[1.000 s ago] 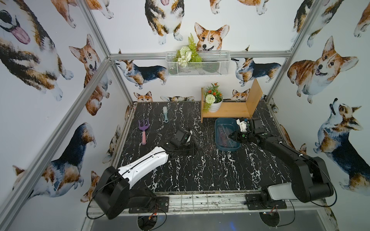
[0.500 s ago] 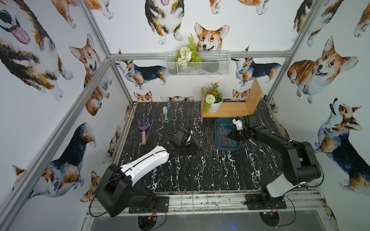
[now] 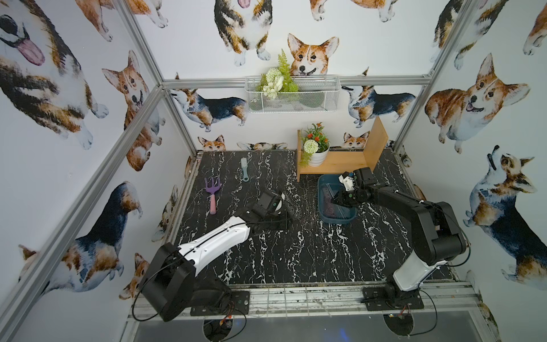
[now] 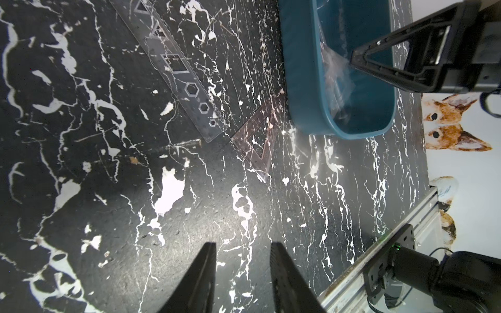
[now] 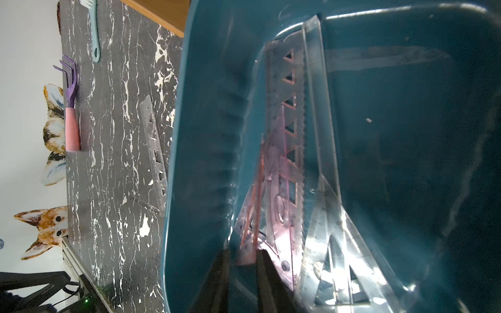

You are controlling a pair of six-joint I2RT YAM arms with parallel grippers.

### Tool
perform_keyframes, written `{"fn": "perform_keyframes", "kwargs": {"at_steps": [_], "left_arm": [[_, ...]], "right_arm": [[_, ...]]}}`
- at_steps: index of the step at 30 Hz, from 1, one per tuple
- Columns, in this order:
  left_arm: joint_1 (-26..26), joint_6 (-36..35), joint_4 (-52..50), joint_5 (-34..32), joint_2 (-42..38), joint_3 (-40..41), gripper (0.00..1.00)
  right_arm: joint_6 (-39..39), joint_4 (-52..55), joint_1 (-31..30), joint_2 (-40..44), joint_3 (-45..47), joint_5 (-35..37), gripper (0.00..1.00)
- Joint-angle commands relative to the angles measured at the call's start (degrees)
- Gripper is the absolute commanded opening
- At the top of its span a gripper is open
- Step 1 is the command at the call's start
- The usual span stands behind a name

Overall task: Put the scattered rulers into the storage box
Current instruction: Place the ruler in the storage box.

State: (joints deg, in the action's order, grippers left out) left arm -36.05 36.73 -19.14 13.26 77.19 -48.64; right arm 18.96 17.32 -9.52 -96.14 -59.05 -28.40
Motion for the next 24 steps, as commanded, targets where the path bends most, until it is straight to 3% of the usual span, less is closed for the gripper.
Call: {"fn": "perform_keyframes", "kwargs": {"at_steps": [1, 9, 24], "left_arm": [[0.1, 0.3, 0.6, 0.0, -0.6, 0.5, 0.39], [0.1, 0.8, 0.6, -0.6, -1.7, 0.7, 0.39], [2.2, 2.2, -0.6, -3.3, -6.4, 3.0, 0.39]], "right_arm": [[-0.5, 0.8, -0.3, 0.6, -0.9, 1.7, 0.41], [-1.8, 3.8, -3.2, 4.2, -2.8, 8.9, 0.58], [0.1, 5.3, -16.4, 10.4, -3.4, 16.7, 0.62]]}}
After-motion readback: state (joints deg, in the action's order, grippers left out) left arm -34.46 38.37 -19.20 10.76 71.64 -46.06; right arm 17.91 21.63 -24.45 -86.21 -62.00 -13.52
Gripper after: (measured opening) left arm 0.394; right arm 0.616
